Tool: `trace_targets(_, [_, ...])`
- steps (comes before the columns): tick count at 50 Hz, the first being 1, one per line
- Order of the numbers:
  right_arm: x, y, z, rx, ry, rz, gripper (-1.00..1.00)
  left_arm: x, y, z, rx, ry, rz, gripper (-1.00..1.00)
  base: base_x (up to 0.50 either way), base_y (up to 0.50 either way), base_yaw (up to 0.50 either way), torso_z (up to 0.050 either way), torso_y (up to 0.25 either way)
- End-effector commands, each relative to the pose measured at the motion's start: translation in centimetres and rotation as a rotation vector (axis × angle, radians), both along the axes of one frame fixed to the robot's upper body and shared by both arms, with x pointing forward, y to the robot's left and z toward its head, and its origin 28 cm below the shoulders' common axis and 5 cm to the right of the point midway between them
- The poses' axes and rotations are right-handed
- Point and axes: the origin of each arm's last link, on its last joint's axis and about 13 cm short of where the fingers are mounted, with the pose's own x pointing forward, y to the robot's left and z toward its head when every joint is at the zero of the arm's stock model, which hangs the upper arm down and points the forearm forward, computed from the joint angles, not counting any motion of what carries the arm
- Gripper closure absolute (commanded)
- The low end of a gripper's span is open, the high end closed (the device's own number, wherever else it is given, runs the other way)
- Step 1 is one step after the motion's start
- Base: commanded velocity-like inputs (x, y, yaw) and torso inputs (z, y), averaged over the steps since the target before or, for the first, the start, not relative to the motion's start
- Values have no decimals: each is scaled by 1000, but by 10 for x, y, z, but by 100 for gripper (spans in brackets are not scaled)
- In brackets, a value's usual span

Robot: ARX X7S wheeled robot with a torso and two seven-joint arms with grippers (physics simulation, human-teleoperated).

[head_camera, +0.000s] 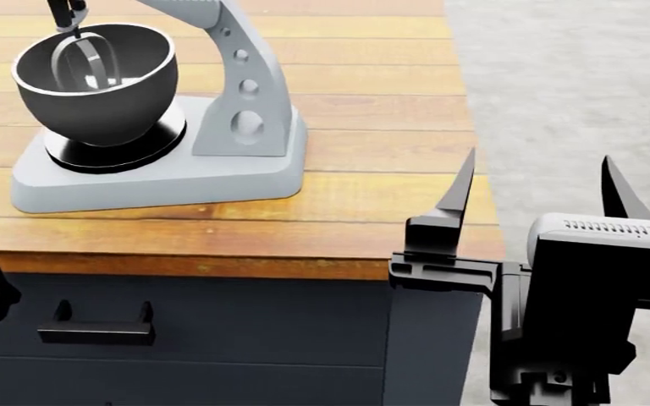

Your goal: Open the stand mixer head.

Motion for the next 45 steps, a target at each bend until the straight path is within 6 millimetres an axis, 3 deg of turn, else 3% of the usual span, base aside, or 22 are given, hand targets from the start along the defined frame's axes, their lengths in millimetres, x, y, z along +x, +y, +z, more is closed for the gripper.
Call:
trace_targets(1, [-1, 0, 2, -3, -5, -6, -100, -1, -1, 3, -1, -11, 8, -100, 0, 500, 0, 0, 0])
trace_targets(34, [0, 2, 0, -2, 1, -6, -100, -2, 0, 1, 1, -8, 9, -100, 0, 500, 0, 0, 0])
trace_targets(45, [-3, 1, 3, 10, -7, 1, -100, -3, 0, 2, 5, -13, 9, -100, 164, 50, 0, 0, 0])
